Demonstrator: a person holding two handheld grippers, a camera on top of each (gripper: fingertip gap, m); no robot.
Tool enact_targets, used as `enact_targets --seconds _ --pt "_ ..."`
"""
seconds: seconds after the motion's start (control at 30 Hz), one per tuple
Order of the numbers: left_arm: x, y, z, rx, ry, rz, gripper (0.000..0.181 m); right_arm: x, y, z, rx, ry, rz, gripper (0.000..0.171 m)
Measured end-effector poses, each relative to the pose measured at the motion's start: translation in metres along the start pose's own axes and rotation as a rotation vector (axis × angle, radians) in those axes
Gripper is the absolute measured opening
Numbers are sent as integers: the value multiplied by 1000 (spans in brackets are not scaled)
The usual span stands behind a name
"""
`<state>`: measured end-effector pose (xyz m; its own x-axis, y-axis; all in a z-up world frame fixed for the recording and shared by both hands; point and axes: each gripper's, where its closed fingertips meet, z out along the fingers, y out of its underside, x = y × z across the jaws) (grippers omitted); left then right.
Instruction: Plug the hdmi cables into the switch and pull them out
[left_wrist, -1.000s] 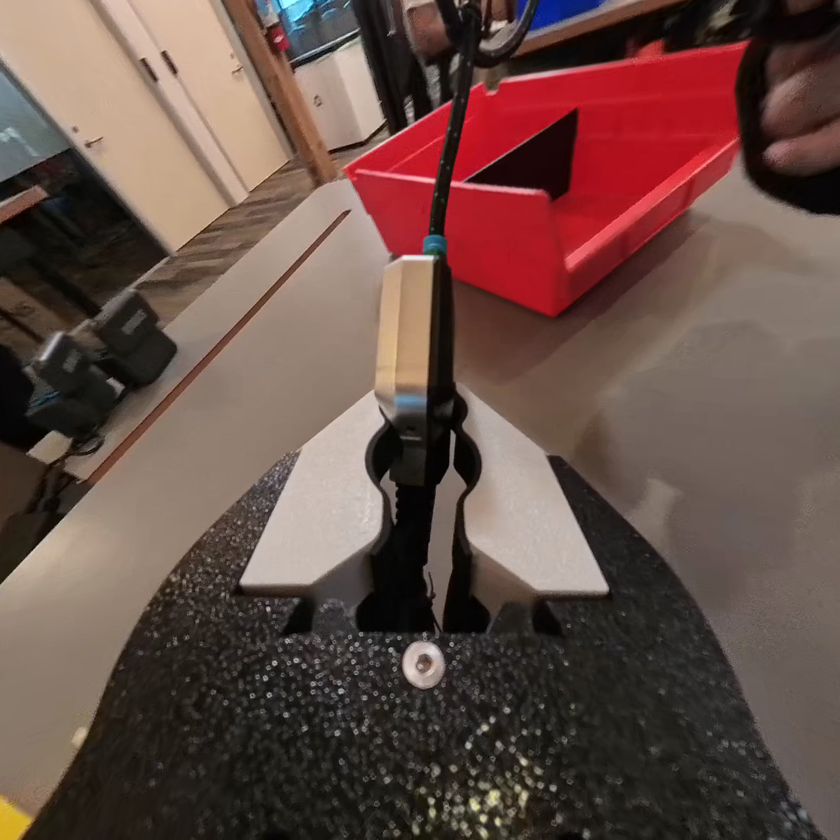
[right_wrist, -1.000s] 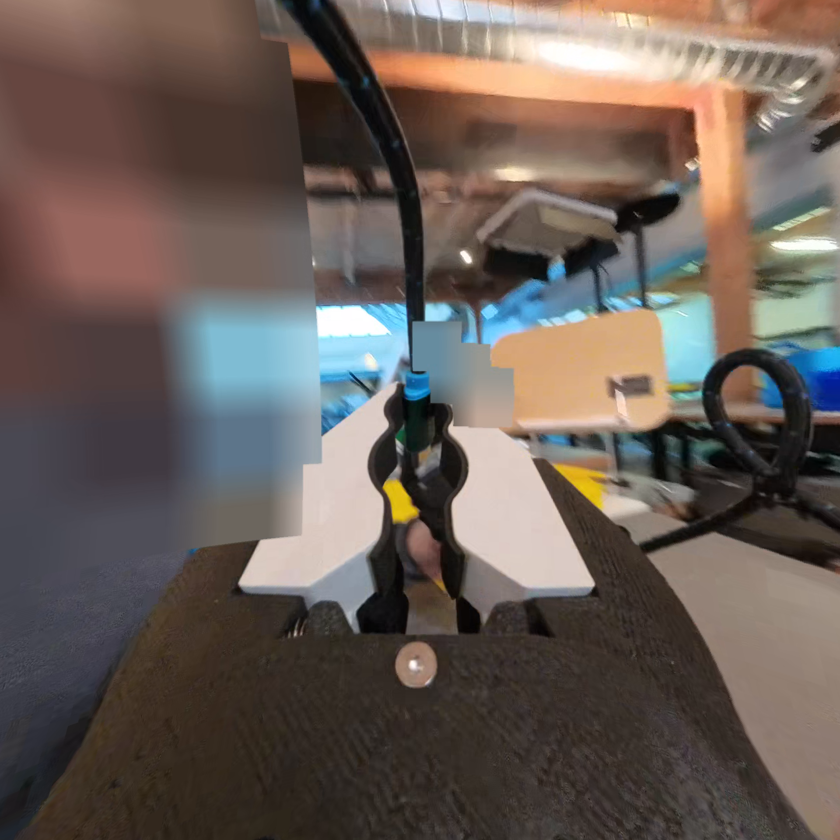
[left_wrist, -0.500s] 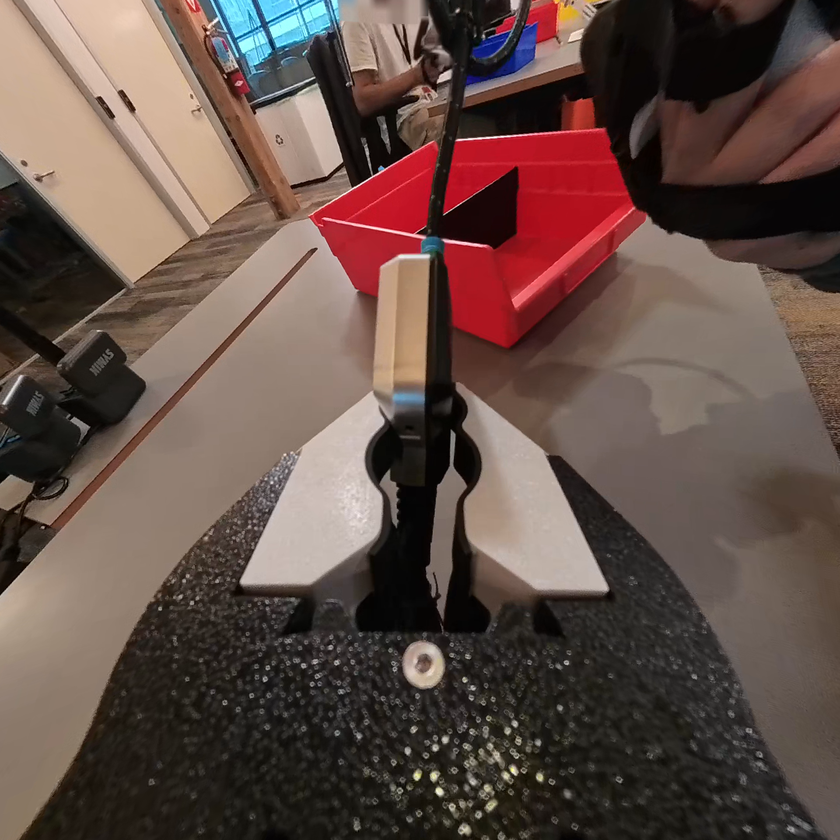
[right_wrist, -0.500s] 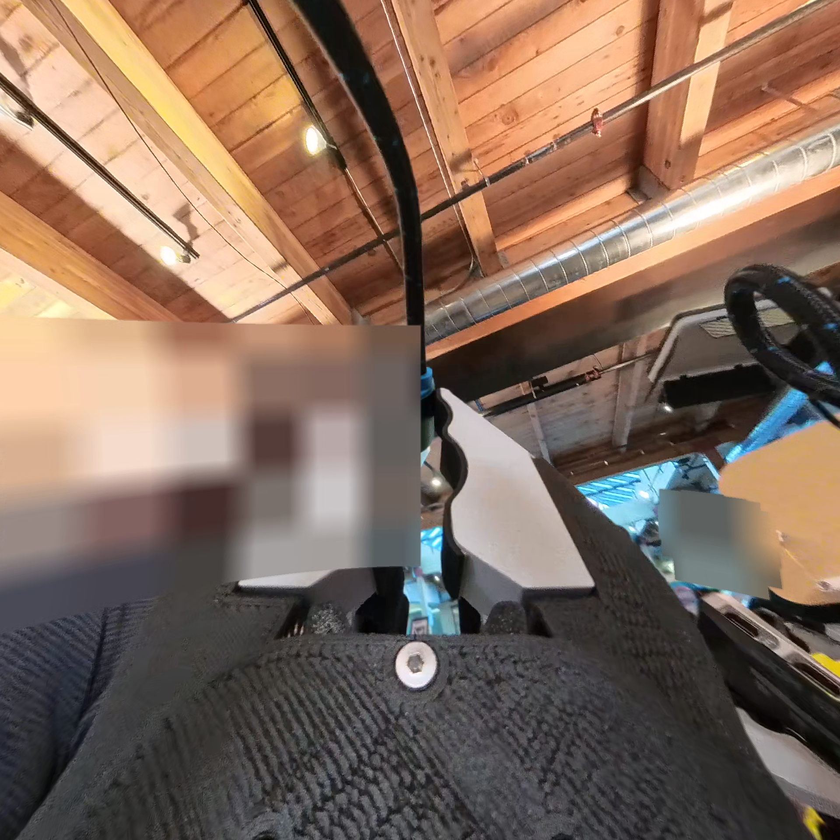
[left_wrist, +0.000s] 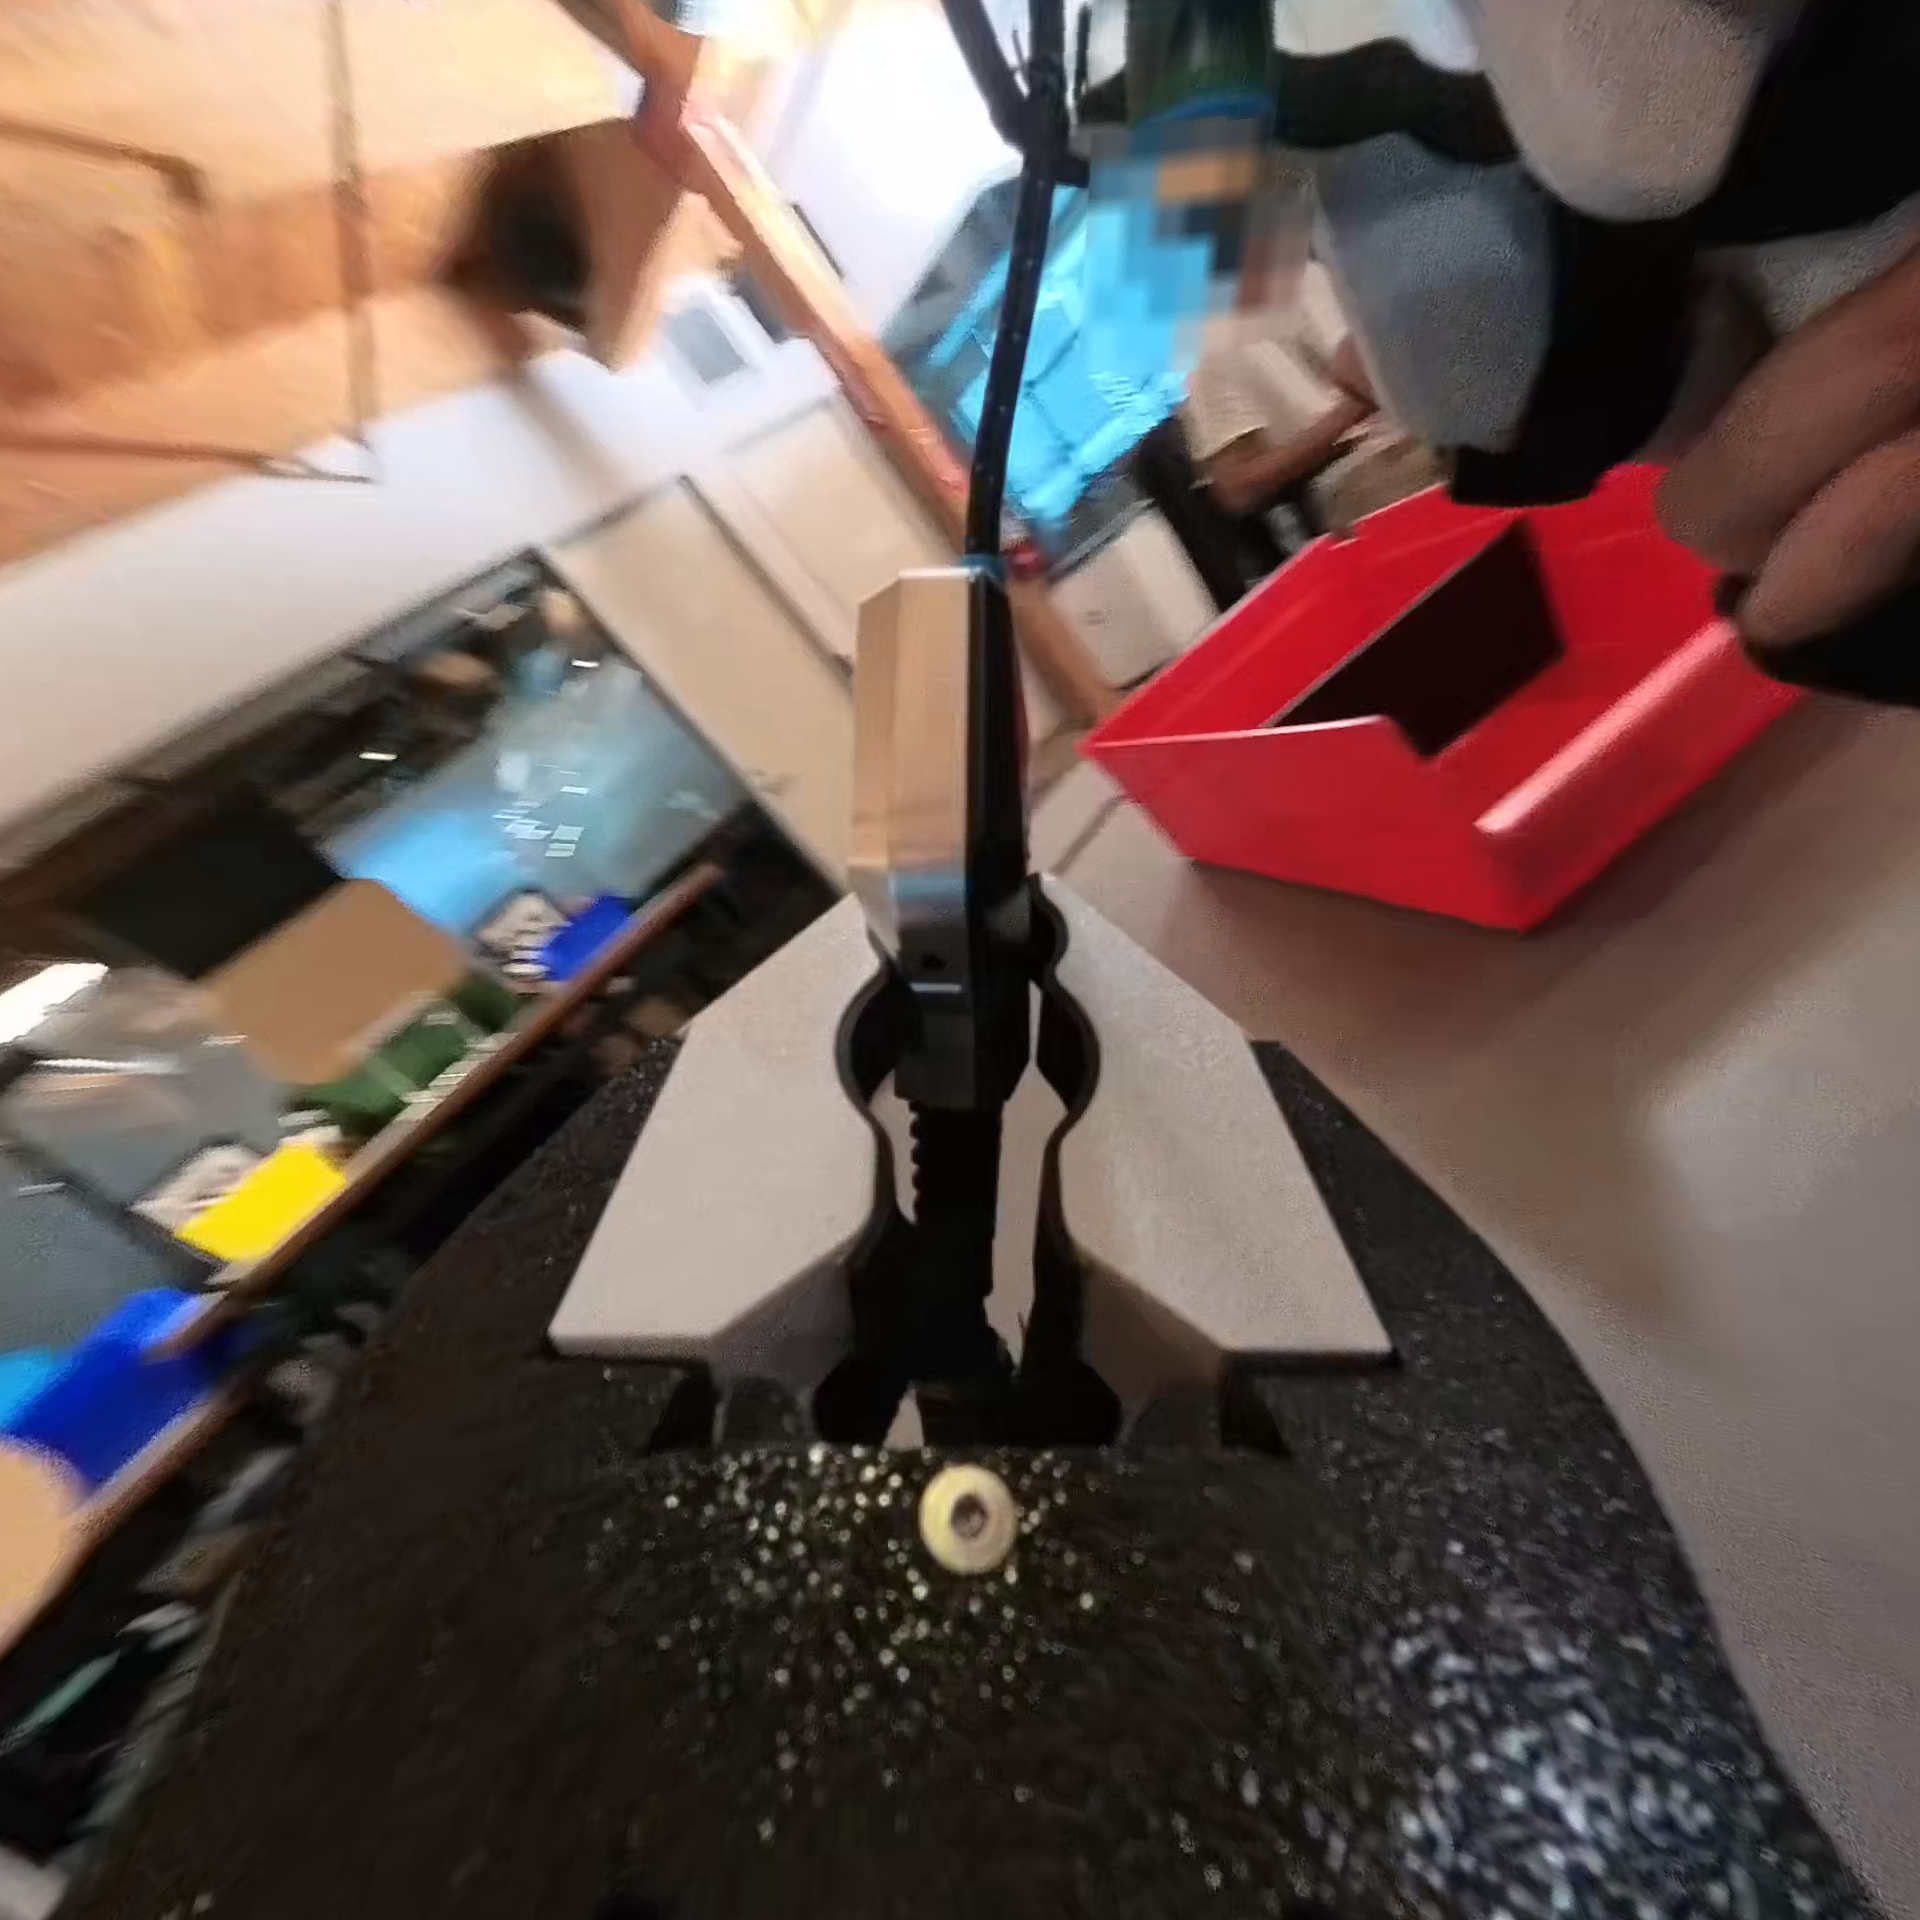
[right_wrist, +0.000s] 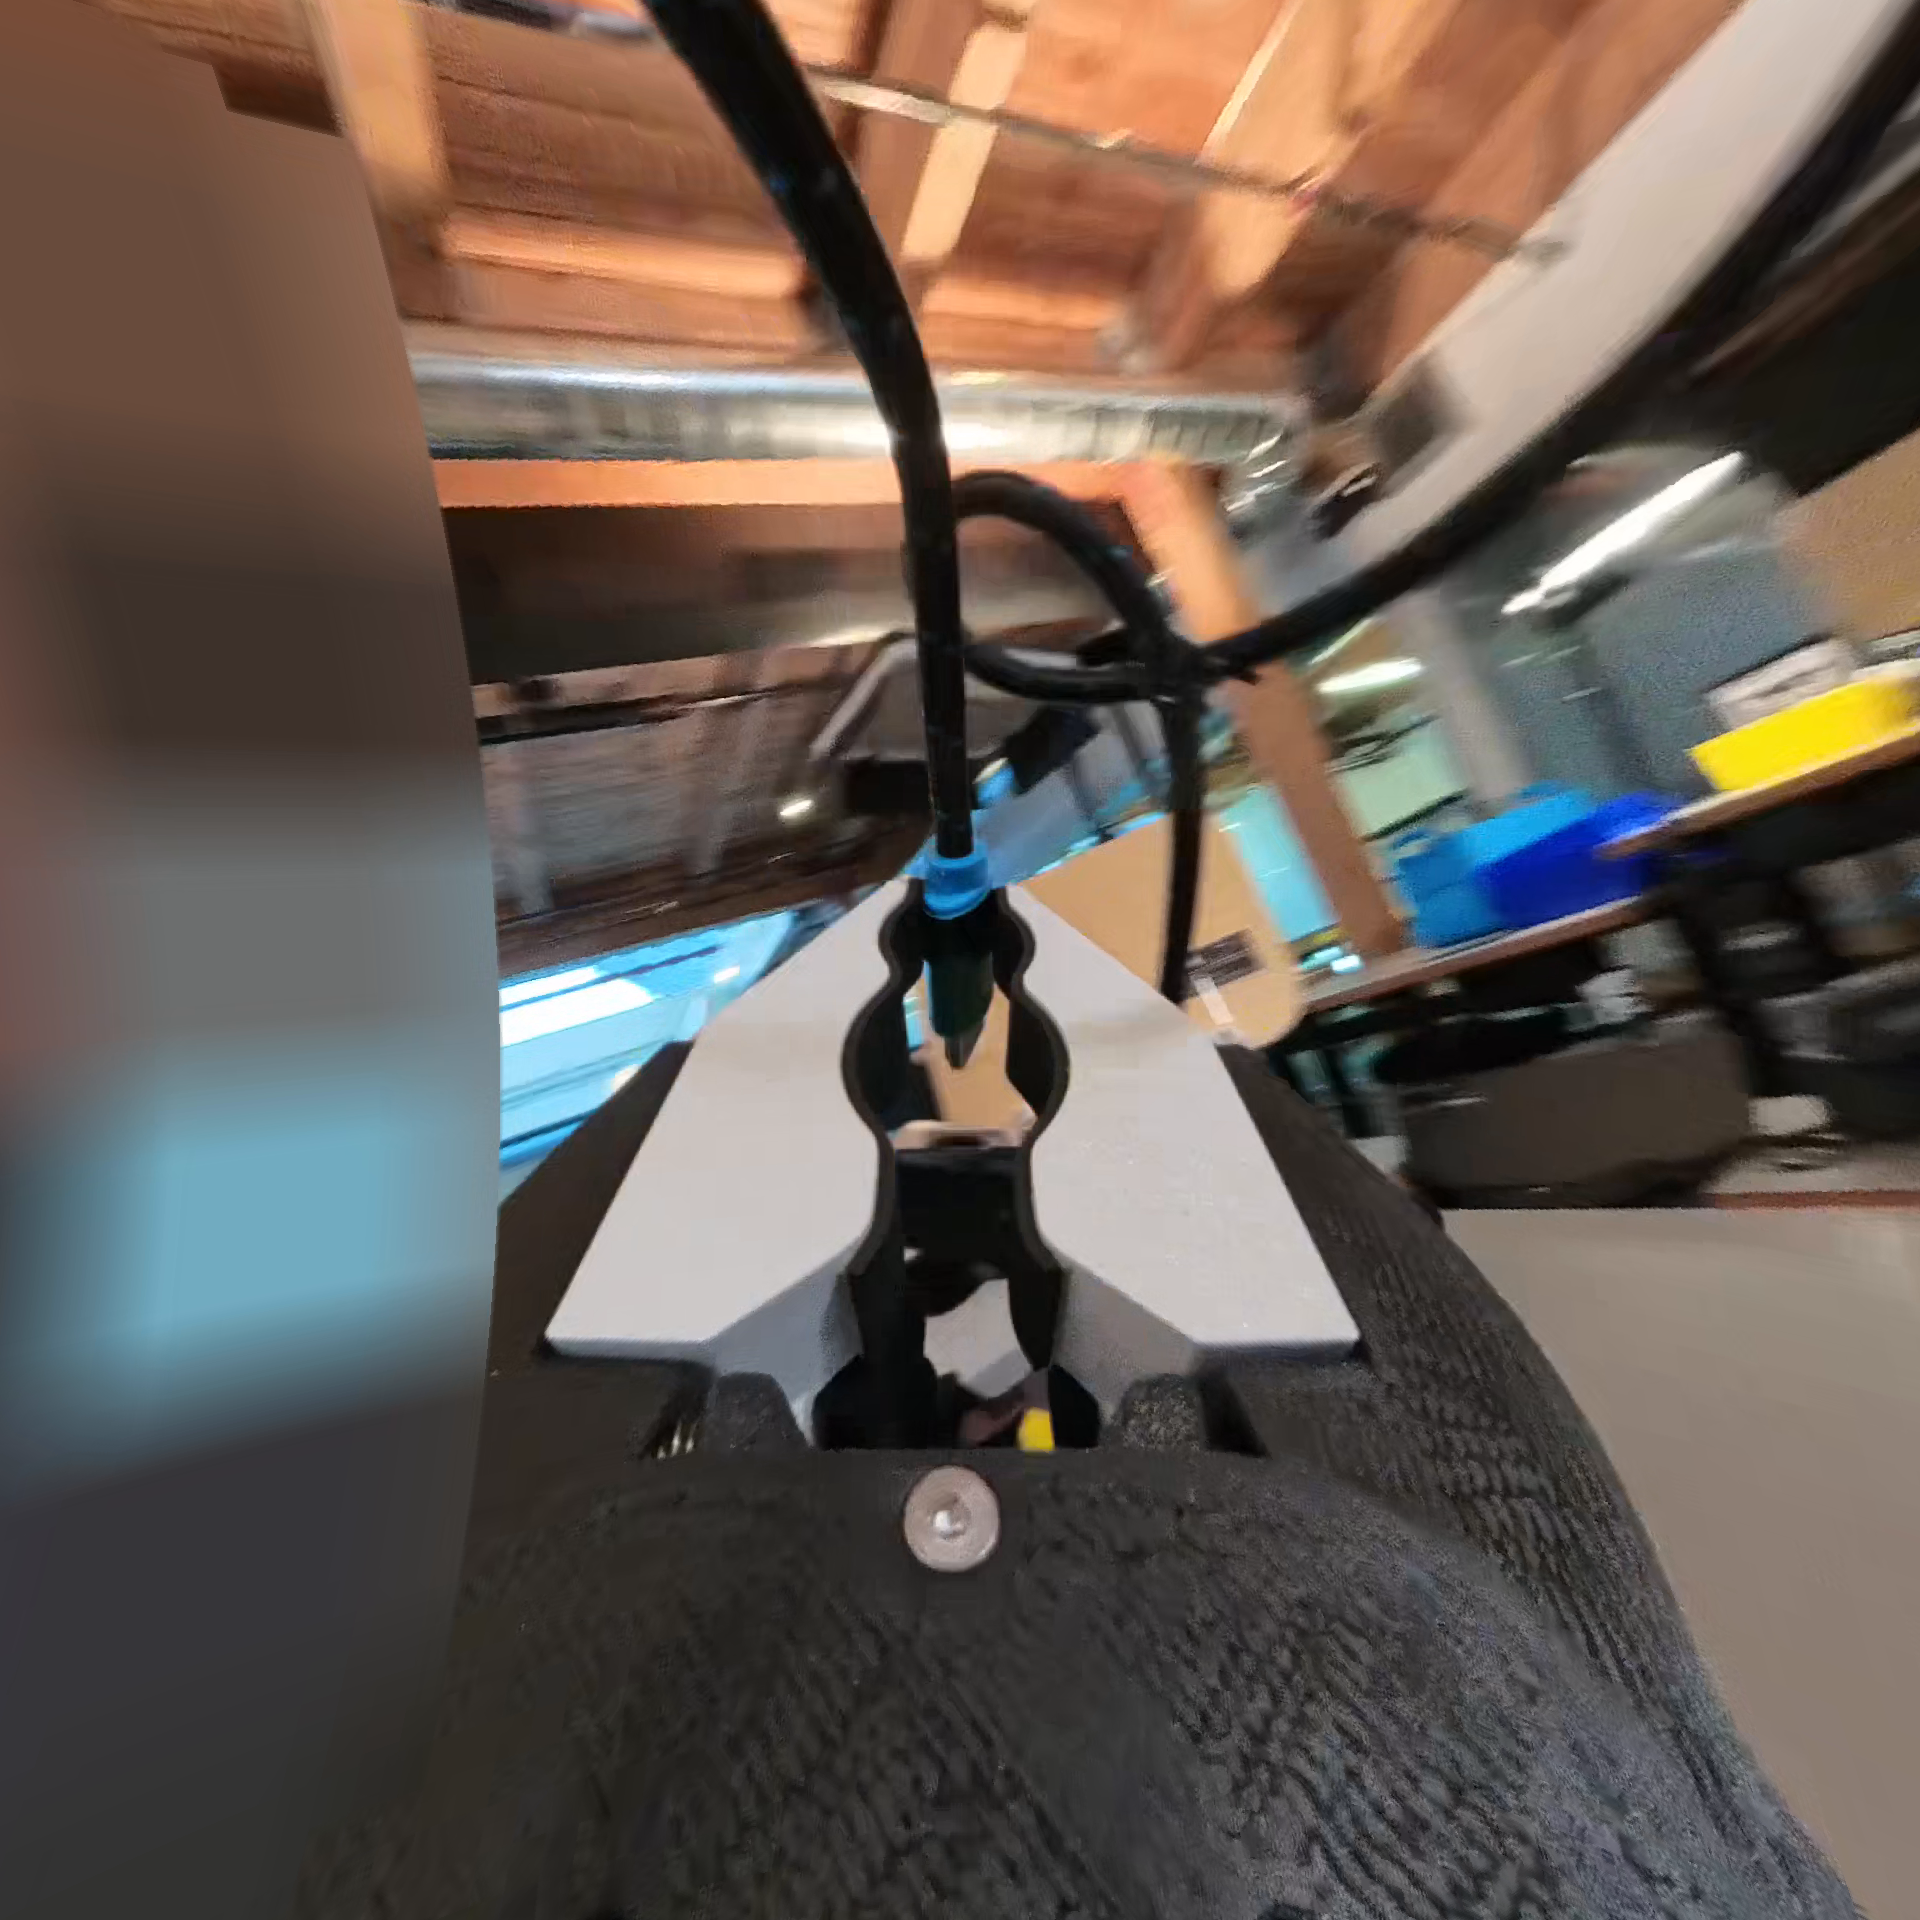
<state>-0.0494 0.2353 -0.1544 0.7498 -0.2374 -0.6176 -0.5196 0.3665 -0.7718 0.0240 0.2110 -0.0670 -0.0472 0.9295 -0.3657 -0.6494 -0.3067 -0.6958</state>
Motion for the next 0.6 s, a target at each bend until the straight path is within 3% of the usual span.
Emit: enact_targets --seconds 0.17,0.33,0.6 --pt "-11 4 -2 -58 -228 329 19 15 18 -3 145 230 8 11" --pt "-4 8 0 -77 -283 601 19 27 49 -2 165 332 174 11" --pt "-2 0 -2 -53 -321 727 19 39 56 -13 224 386 273 11"
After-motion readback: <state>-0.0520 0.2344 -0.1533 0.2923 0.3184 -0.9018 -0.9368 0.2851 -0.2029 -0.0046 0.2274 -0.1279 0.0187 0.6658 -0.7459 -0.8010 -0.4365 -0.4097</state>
